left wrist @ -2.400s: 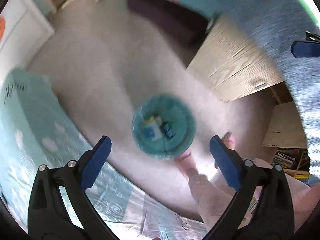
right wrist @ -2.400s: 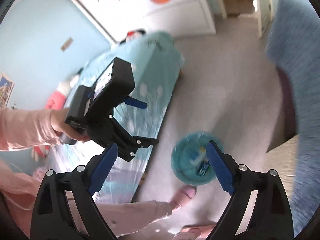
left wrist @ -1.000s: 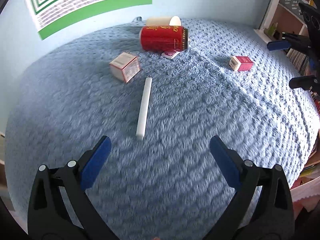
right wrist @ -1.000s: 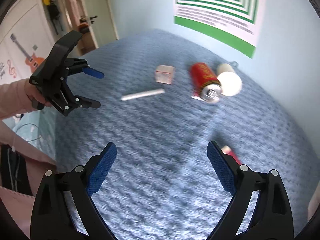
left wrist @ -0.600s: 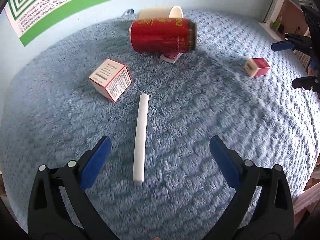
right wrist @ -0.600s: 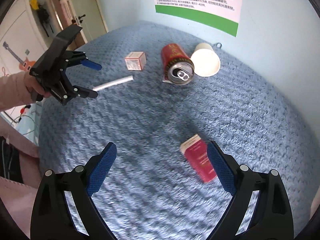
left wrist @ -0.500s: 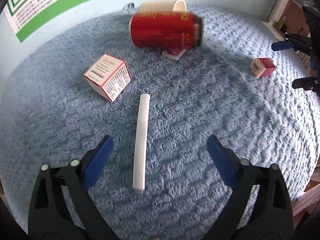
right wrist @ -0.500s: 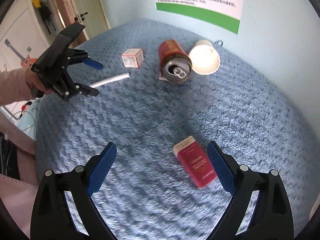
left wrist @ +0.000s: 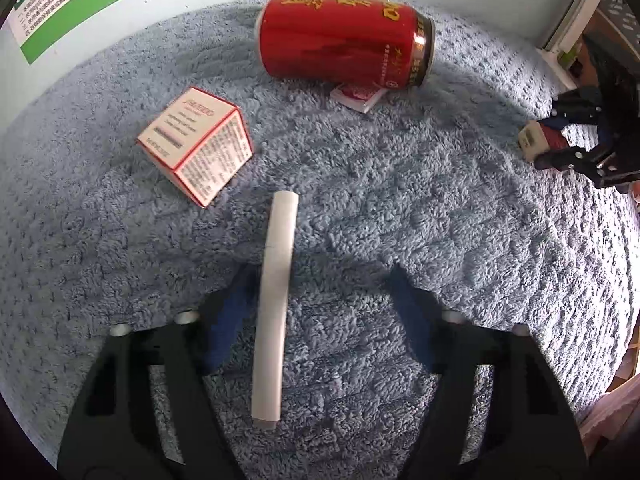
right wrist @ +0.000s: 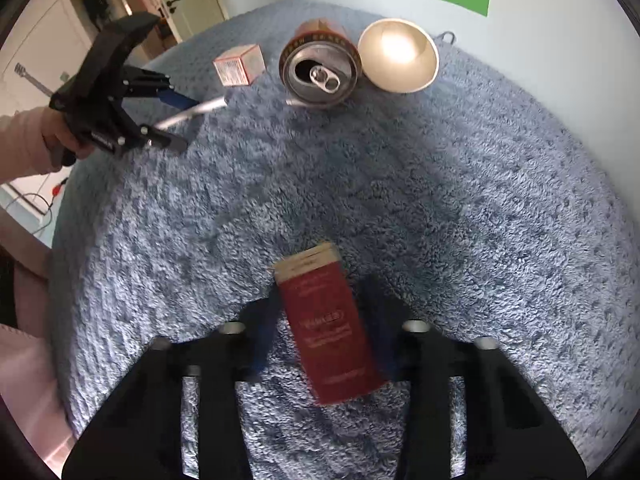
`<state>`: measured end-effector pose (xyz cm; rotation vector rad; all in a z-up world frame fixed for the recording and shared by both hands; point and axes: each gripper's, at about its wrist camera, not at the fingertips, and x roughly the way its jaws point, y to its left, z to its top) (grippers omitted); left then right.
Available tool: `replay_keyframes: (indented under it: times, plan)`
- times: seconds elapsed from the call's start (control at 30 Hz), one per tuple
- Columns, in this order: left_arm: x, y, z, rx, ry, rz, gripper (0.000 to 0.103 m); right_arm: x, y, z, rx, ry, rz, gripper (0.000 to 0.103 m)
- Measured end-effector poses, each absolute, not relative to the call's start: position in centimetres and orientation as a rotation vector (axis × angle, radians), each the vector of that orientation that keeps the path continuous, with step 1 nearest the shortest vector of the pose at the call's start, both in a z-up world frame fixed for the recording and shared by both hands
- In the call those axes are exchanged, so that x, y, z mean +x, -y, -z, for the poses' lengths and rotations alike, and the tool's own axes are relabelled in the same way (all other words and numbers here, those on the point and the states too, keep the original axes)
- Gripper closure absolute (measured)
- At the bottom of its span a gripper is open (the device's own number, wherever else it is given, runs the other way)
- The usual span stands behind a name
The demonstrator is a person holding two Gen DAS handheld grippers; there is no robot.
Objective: Collect trash
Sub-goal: 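Grasp the white stick with the left gripper while the right gripper grasps the red Hankey box, then carry the white stick and red box over the wastebasket with both grippers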
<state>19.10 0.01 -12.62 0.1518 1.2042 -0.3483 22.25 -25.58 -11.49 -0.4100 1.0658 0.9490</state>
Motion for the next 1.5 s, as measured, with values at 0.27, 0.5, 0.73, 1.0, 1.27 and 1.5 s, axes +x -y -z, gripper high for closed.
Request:
replay_keyframes:
  times: [0.27, 0.5, 0.73, 1.0, 1.27, 1.5]
  plan:
    - [19.1, 0.1, 12.1, 0.138, -1.199, 0.368, 0.092, 22.7, 24.7, 9.0, -0.377, -1.000, -0.994, 0.073]
    - [18.2, 1.0, 9.2, 0.163, -1.127, 0.404, 0.092, 22.3, 22.5, 6.8, -0.397, -0.954, -1.038, 0.073]
    - [15.8, 0.3, 6.9, 0.189, -1.090, 0.397, 0.092, 21.0, 19.7, 5.5, -0.442, -0.931, -1.093, 0.073]
    - [11.9, -3.2, 4.6, 0.170, -1.060, 0.303, 0.092, 18.5, 14.4, 4.1, -0.508, -0.900, -1.215, 0.073]
    - [5.9, -8.7, 4.1, 0.097, -1.049, 0.151, 0.092, 14.8, 6.8, 2.6, -0.593, -0.841, -1.375, 0.073]
    - [-1.6, -14.9, 3.5, 0.017, -1.034, 0.039, 0.092, 9.6, -1.2, 1.9, -0.681, -0.804, -1.506, 0.073]
